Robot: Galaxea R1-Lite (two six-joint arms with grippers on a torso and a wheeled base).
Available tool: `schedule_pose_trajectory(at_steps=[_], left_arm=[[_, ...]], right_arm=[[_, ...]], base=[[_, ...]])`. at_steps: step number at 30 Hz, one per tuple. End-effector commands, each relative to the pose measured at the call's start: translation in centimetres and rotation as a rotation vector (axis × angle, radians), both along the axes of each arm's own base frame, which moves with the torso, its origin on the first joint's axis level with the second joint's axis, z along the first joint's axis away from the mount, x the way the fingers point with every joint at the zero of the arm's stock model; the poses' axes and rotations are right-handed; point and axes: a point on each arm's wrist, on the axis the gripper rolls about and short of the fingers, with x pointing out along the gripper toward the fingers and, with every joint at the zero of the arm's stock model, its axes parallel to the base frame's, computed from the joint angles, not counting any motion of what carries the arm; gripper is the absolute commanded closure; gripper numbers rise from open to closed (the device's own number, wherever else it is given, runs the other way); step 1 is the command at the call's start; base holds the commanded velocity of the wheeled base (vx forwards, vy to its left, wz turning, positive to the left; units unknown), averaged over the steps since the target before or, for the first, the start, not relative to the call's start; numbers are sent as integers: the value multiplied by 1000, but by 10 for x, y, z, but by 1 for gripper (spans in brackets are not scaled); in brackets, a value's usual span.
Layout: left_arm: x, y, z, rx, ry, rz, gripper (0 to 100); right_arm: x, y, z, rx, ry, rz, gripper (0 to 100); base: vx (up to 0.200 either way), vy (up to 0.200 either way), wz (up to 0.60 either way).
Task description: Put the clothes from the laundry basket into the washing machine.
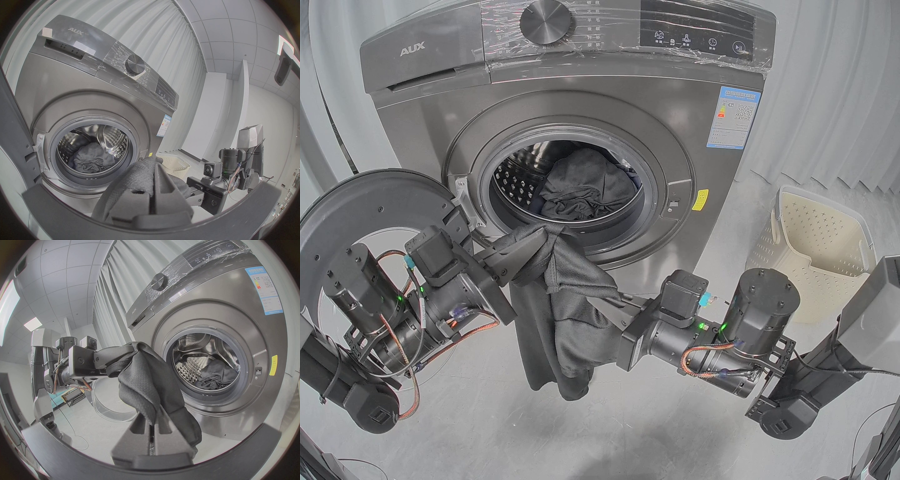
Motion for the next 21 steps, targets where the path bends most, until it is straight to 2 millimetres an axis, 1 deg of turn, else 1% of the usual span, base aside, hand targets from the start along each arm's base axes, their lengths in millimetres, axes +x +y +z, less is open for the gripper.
schedule_pose_trajectory(at_steps=[1,5,6,10,11,13,16,19,21], left_arm=[[1,0,1,-3,-4,3,100],[-1,1,2,-1,-7,-10,100],[-2,1,1,1,-5,-13,0],[-1,1,-1,-6,19,-7,0],[0,1,-3,-11,32,-1,0],[1,1,-6,-7,44,0,0],[2,0,-15,12,81,4,0],[4,-1,-19,16,98,24,0],[5,-1,-21,18,104,33,0]], right_arm=[[-4,-5,1,-6,7,-16,100],[-2,-6,2,-1,4,-33,100],[-1,-7,3,2,2,-36,100],[-2,-12,9,14,-7,-45,100],[-4,-17,14,22,-14,-51,100],[-7,-21,16,22,-17,-55,100],[-13,-32,32,43,-36,-64,100],[-14,-41,44,57,-58,-84,100],[-13,-46,47,60,-64,-97,100]], base=[[0,0,0],[0,0,0],[0,0,0],[0,0,0],[0,0,0],[0,0,0],[0,0,0],[0,0,0],[0,0,0]])
